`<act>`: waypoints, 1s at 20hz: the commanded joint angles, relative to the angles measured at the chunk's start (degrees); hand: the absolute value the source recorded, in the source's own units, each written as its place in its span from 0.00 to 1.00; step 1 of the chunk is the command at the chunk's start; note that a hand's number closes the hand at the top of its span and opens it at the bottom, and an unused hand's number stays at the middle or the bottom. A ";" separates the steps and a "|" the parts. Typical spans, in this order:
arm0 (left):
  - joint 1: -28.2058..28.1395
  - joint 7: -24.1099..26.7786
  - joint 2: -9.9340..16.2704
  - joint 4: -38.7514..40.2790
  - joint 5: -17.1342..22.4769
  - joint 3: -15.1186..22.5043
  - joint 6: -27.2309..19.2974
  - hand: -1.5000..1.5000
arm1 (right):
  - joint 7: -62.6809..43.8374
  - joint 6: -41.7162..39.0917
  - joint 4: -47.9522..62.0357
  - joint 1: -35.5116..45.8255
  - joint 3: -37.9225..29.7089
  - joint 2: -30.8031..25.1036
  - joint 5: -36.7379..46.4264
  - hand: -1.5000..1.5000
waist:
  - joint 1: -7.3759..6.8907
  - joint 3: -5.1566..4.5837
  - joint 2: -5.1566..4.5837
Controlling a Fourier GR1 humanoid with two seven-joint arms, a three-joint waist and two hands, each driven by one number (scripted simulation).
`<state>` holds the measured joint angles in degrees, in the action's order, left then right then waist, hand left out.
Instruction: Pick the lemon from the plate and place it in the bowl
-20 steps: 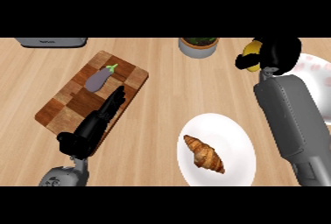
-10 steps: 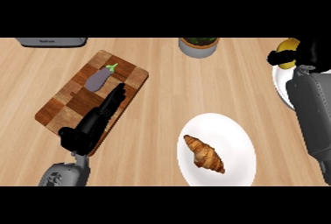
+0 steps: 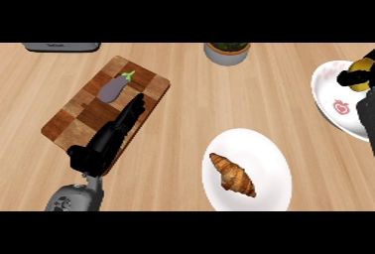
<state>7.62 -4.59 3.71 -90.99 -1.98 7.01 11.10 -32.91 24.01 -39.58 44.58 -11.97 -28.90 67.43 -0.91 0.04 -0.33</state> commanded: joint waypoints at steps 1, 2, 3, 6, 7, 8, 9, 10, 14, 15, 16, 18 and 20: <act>-1.65 1.43 -1.54 0.66 -1.21 1.83 -0.67 0.50 | 2.86 -6.67 7.49 1.80 -3.68 -0.81 -5.39 1.00 | -0.50 0.03 -0.20; 0.79 -0.14 -1.09 0.44 -0.62 0.80 -0.53 0.50 | 5.59 -6.82 9.22 0.50 -6.15 -1.81 -8.35 1.00 | -0.34 0.10 -0.34; -2.09 0.64 0.47 -1.38 0.01 0.33 0.65 0.50 | 7.07 -9.17 10.29 0.32 -7.71 -3.07 -10.33 1.00 | -0.63 0.10 -0.19; -0.56 -0.70 -1.68 -1.18 -1.27 2.10 -0.84 0.50 | 14.18 -10.92 13.61 1.01 -12.28 -4.56 -16.14 0.00 | -0.54 0.15 -0.33; -0.98 -0.07 -0.46 -2.03 0.01 0.88 0.40 0.50 | 15.58 -9.34 15.78 2.17 -12.49 -3.81 -16.13 0.00 | -1.22 0.14 -0.47; 1.36 -0.38 -0.40 0.64 -0.59 0.21 0.07 0.50 | 18.89 -8.80 16.73 2.61 -12.46 -4.10 -16.36 0.00 | -0.92 0.13 -0.53; -1.39 0.94 -0.72 -0.62 -0.25 0.90 0.40 0.50 | 22.56 -6.91 16.93 0.95 -12.80 -4.61 -16.80 0.00 | -0.79 0.11 -0.36; -0.74 2.10 -0.49 0.83 -1.22 0.95 0.27 0.50 | 23.71 -5.05 17.21 1.89 -13.56 -4.27 -17.44 0.00 | -0.85 0.11 -0.44; 0.12 0.67 2.42 0.10 1.63 -2.22 3.04 0.50 | 26.69 -2.48 18.05 3.22 -16.31 -8.09 -19.60 0.00 | -0.73 0.09 -0.33; -2.34 0.54 -2.50 -1.31 -2.61 3.01 -1.38 0.50 | 25.67 0.67 19.24 3.43 -15.80 -6.21 -18.88 0.00 | -0.80 0.09 -0.26; -2.28 -0.18 0.25 -1.62 -0.82 0.69 0.68 0.50 | 27.55 0.92 17.31 3.35 -18.88 -8.36 -21.92 0.00 | -0.82 0.13 -0.28; -0.38 0.73 -0.36 -0.17 -0.88 0.39 0.41 0.50 | 27.76 5.54 16.71 3.06 -20.49 -7.63 -23.21 0.00 | -0.40 0.10 -0.25; -2.70 1.25 -0.24 -1.38 -1.15 0.93 0.44 0.50 | 28.58 8.76 14.86 1.74 -23.51 -7.28 -26.35 0.00 | 0.10 0.07 0.06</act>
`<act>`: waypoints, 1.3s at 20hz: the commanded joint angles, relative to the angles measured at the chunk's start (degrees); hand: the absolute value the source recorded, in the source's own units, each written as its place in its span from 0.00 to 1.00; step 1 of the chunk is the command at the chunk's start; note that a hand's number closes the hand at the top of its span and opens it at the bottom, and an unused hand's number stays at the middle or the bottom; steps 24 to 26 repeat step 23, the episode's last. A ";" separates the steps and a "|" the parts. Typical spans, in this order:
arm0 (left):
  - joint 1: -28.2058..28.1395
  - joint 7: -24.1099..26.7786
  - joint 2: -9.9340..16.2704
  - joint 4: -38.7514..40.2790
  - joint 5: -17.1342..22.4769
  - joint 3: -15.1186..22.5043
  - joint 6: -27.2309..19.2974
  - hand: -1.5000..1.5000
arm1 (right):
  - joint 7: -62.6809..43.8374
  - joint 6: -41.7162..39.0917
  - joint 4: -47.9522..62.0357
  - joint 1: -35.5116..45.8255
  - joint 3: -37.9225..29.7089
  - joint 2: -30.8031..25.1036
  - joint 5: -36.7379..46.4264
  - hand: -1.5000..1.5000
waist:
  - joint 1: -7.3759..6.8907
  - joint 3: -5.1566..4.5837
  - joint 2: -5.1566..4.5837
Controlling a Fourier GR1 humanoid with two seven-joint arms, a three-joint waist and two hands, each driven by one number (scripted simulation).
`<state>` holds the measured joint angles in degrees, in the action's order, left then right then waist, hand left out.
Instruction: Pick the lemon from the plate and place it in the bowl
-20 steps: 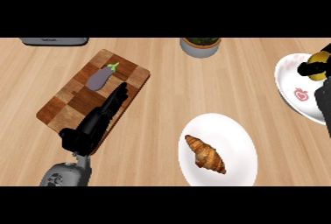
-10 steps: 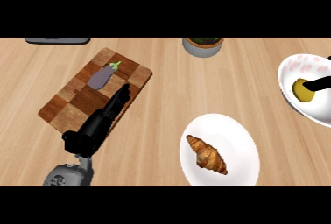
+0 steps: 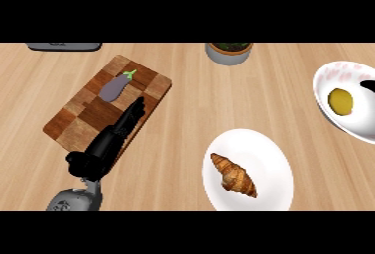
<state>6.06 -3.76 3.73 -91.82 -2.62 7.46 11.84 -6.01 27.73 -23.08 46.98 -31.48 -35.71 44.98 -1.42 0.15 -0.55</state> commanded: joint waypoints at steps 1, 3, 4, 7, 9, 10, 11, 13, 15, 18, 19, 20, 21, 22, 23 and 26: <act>-3.71 0.79 -0.48 -2.32 -1.47 1.32 -1.14 0.50 | 0.91 3.55 -1.94 -0.21 -5.11 -2.18 -5.16 0.00 | 0.57 -0.06 0.45; -0.68 0.36 -1.14 0.46 -1.50 1.04 -1.22 0.50 | 3.06 1.24 -1.15 -0.89 -7.92 -4.97 -8.45 0.00 | 0.98 -0.05 0.25; 3.67 -0.69 -1.38 3.57 -0.74 -1.74 -2.31 0.50 | 4.30 1.73 -2.51 -2.78 -8.42 -3.54 -9.78 0.00 | 1.70 -0.09 0.36; 1.20 -1.45 -0.49 0.82 0.88 -1.75 -0.54 0.50 | 2.99 -0.46 -5.40 -5.34 -10.28 -5.42 -13.09 0.00 | 1.81 -0.16 0.70; -1.74 -2.41 -0.21 -2.72 -0.07 -0.42 -0.85 0.50 | 8.88 -0.18 -6.99 -12.73 -14.42 -4.71 -17.54 0.00 | 2.38 -0.14 0.92; -1.41 0.53 1.47 -0.05 1.10 -2.85 0.48 0.50 | 8.95 -1.69 -8.04 -13.68 -15.71 -6.75 -18.86 0.00 | 2.74 -0.17 0.89; 0.87 -3.40 -1.38 -0.45 -0.50 -0.84 -2.23 0.50 | 12.92 -2.13 -8.71 -17.00 -17.70 -5.43 -21.42 0.00 | 3.01 -0.11 0.86; -3.33 1.19 -0.30 -0.65 -0.55 -0.58 -0.71 0.50 | 12.99 -5.96 -10.88 -20.30 -18.87 -6.80 -24.01 0.00 | 2.53 -0.17 0.87; -3.25 -2.60 -0.16 -3.86 -0.64 -0.35 -1.24 0.50 | 19.57 -7.16 -10.92 -25.17 -22.56 -7.48 -27.62 0.00 | 2.41 -0.09 0.79; -3.20 -0.28 2.63 -2.18 2.85 -3.34 2.87 0.50 | 19.84 -11.24 -13.52 -30.43 -25.07 -7.80 -31.55 0.00 | 2.20 -0.14 0.74; -2.71 -1.42 0.18 -2.90 0.08 -1.52 -0.50 0.50 | 17.94 -14.46 -14.24 -31.91 -24.59 -9.76 -32.02 0.00 | 2.09 -0.15 0.73; -2.87 -1.14 -0.28 -2.12 -0.70 -0.91 -0.98 0.50 | 20.21 -17.37 -14.42 -35.47 -25.41 -9.49 -32.83 0.00 | 2.49 -0.15 0.77; 2.66 -4.60 1.23 -1.29 2.30 -4.24 0.51 0.50 | 21.12 -19.09 -13.54 -34.47 -25.84 -8.84 -34.78 0.00 | 2.24 -0.13 0.65; -1.02 -0.34 -0.79 -0.85 -1.32 -0.73 -1.18 0.50 | 22.37 -20.07 -12.93 -37.04 -26.55 -9.32 -35.51 0.00 | 2.09 -0.13 0.64; -2.37 2.28 1.81 0.84 0.38 -2.86 1.70 0.50 | 22.67 -20.72 -12.45 -37.43 -27.32 -11.54 -36.45 0.00 | 1.88 -0.13 0.59; -2.37 2.28 1.81 0.84 0.38 -2.86 1.70 0.50 | 22.67 -20.72 -12.45 -37.43 -27.32 -11.54 -36.45 0.00 | 1.88 -0.13 0.59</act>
